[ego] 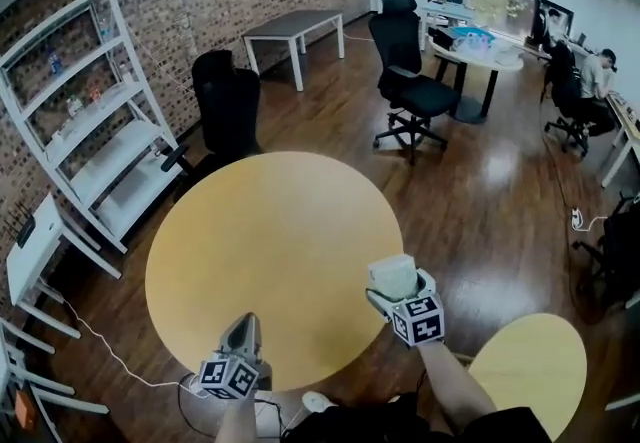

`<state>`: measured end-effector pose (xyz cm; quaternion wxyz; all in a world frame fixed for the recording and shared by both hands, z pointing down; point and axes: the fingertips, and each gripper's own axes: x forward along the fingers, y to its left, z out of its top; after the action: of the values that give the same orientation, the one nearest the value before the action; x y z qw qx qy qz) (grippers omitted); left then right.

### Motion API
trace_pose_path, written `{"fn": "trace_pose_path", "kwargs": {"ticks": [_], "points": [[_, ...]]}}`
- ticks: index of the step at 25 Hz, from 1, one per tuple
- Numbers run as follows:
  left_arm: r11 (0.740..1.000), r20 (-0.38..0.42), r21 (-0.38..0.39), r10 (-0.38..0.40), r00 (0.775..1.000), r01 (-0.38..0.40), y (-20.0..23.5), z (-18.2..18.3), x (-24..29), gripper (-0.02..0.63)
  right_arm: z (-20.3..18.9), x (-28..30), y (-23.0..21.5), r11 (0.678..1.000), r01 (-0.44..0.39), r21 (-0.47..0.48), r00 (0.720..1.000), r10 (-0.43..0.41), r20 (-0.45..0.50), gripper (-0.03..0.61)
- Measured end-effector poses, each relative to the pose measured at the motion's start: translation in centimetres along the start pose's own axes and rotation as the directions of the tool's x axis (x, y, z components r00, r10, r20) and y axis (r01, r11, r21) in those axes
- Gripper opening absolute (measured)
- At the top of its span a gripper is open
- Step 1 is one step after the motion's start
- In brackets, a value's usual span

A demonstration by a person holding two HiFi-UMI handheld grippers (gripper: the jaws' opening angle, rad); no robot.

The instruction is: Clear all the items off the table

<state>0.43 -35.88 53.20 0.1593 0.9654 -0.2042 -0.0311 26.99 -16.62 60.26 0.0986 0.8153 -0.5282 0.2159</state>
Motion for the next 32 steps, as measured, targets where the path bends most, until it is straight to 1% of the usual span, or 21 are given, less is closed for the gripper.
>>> {"fn": "trace_pose_path", "kwargs": {"ticks": [2,4,6,8,10,12,14,17,21,22,24,29,30,32], "points": [[0.998,0.012,0.016,-0.053,0.999,0.053,-3.6,0.1,1.6,-0.009,-1.6,-2.8,-3.8,0.998,0.047,0.039,0.999,-0.047,-0.007,0.511],[0.994,0.032,0.024,-0.105,0.994,0.104,-7.2,0.4,3.3,-0.009,-2.5,-5.7,-7.4,0.993,0.094,0.066,0.996,-0.094,0.007,0.511],[0.987,0.047,0.018,-0.159,0.986,0.158,-10.6,0.4,5.0,-0.009,-2.4,-8.3,-10.3,0.988,0.136,0.08,0.99,-0.139,0.036,0.511],[0.977,0.057,0.001,-0.213,0.975,0.214,-13.7,0.3,6.5,-0.009,-2.0,-10.6,-12.3,0.983,0.158,0.093,0.984,-0.165,0.067,0.511],[0.962,0.053,-0.01,-0.27,0.961,0.271,-17.1,-0.4,7.6,-0.009,-2.0,-13.1,-13.6,0.981,0.17,0.094,0.98,-0.179,0.091,0.511],[0.943,0.03,-0.011,-0.331,0.943,0.332,-20.4,-1.4,8.6,-0.009,-2.3,-15.9,-14.6,0.977,0.186,0.105,0.972,-0.199,0.122,0.511],[0.916,-0.005,-0.007,-0.401,0.916,0.401,-23.8,-2.6,9.7,-0.009,-2.7,-18.5,-15.9,0.964,0.223,0.141,0.956,-0.245,0.164,0.511],[0.86,-0.053,-0.003,-0.51,0.858,0.511,-29.2,-4.9,11.7,-0.009,-3.9,-21.7,-19.1,0.93,0.298,0.213,0.918,-0.341,0.202,0.511],[0.775,-0.108,-0.02,-0.63,0.769,0.632,-35.5,-7.2,13.7,-0.009,-7.9,-26.7,-22.2,0.866,0.408,0.291,0.872,-0.464,0.159,0.511],[0.748,-0.118,-0.027,-0.661,0.741,0.663,-37.2,-7.8,14.0,-0.009,-9.0,-28.4,-22.8,0.845,0.438,0.306,0.857,-0.495,0.143,0.511],[0.686,-0.135,-0.048,-0.725,0.675,0.726,-40.8,-9.0,14.3,-0.009,-10.8,-31.9,-23.8,0.798,0.506,0.327,0.819,-0.563,0.108,0.511],[0.53,-0.163,-0.099,-0.844,0.511,0.842,-47.6,-10.6,14.3,-0.009,-12.4,-38.6,-24.4,0.667,0.649,0.367,0.706,-0.708,0.038,0.511],[0.503,-0.163,-0.108,-0.86,0.484,0.857,-48.6,-10.6,14.3,-0.009,-12.6,-39.6,-24.3,0.641,0.672,0.372,0.683,-0.73,0.023,0.511],[0.465,-0.161,-0.125,-0.881,0.444,0.877,-50.0,-10.5,14.4,-0.009,-13.2,-41.2,-24.1,0.592,0.705,0.391,0.647,-0.763,-0.012,0.511]]}}
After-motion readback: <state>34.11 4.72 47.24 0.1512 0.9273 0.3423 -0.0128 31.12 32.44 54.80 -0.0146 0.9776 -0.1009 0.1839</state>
